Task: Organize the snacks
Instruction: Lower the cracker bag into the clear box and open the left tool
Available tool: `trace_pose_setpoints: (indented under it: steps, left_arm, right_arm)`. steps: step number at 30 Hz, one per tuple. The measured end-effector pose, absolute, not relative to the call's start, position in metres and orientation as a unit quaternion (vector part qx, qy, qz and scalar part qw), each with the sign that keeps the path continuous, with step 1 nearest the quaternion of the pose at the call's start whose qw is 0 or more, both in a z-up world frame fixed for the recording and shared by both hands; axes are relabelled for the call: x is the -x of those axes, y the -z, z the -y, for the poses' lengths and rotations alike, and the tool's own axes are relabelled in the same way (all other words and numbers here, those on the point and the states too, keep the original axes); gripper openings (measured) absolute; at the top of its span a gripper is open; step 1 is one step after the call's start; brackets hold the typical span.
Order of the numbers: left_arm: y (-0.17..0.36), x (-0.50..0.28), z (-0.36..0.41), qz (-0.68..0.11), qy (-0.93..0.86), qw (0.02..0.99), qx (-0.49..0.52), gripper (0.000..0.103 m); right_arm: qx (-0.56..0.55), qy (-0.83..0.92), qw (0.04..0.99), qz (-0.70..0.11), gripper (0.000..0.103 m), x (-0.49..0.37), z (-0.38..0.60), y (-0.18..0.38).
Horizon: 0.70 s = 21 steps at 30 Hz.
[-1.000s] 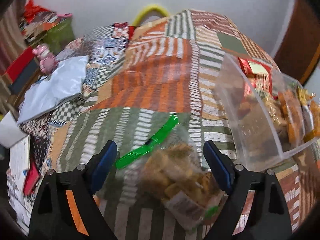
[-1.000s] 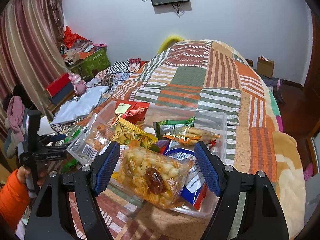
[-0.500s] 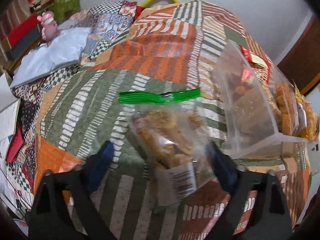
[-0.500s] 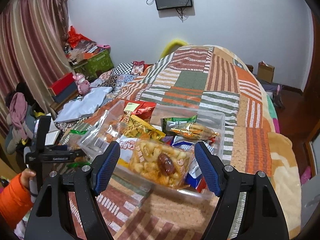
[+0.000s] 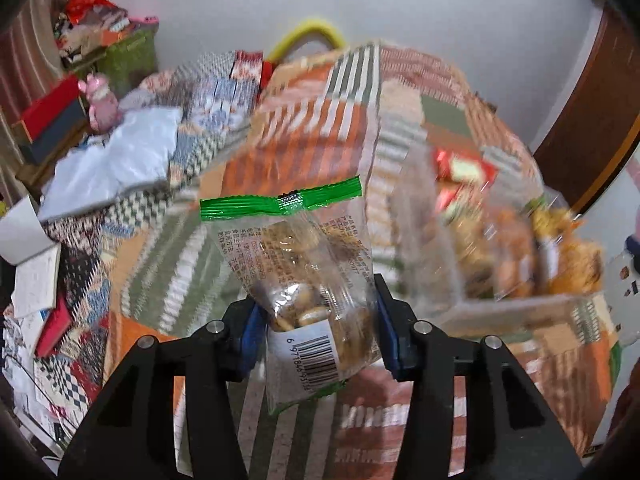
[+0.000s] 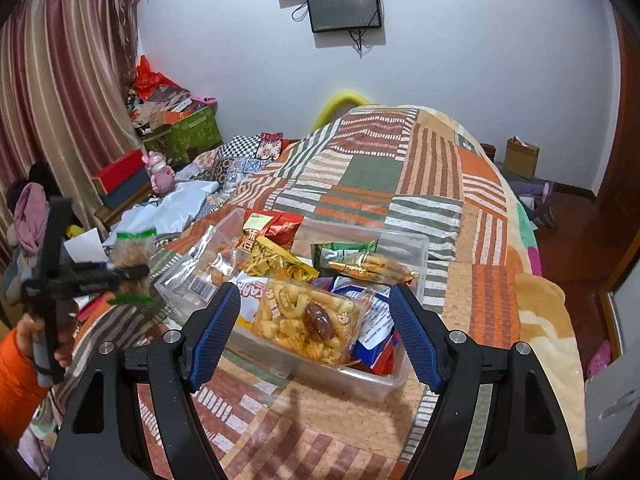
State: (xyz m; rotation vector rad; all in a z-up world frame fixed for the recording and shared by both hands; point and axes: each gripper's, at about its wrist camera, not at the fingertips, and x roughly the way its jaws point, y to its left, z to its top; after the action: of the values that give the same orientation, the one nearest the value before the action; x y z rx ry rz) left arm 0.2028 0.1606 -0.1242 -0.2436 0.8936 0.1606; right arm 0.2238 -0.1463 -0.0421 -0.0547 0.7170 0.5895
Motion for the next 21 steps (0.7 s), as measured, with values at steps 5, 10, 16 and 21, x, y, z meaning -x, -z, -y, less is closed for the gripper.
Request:
trace_pose_setpoints:
  steps: [5,10,16,21]
  left_arm:
    - [0.086,-0.21,-0.143,-0.393,-0.051,0.911,0.11,0.048]
    - [0.06,-0.229,-0.106,-0.371,-0.007,0.924,0.091,0.048]
    - [0.054,-0.258,-0.057,-0.368,0.046,0.926,0.067,0.048]
    - [0.07,-0.284,-0.025,-0.39,0.074,0.916,0.053,0.048]
  right_arm:
    - [0.017,-0.283,0.896,-0.343,0.075,-0.226,0.15,0.042]
    - [0.01,-0.283,0.895,-0.344,0.075,-0.229,0.151,0.045]
    - [0.014,-0.284,0.896,-0.341,0.075,-0.233,0.149,0.049]
    - [0.015,-0.284,0.897,-0.339,0.075,-0.237,0.15,0.051]
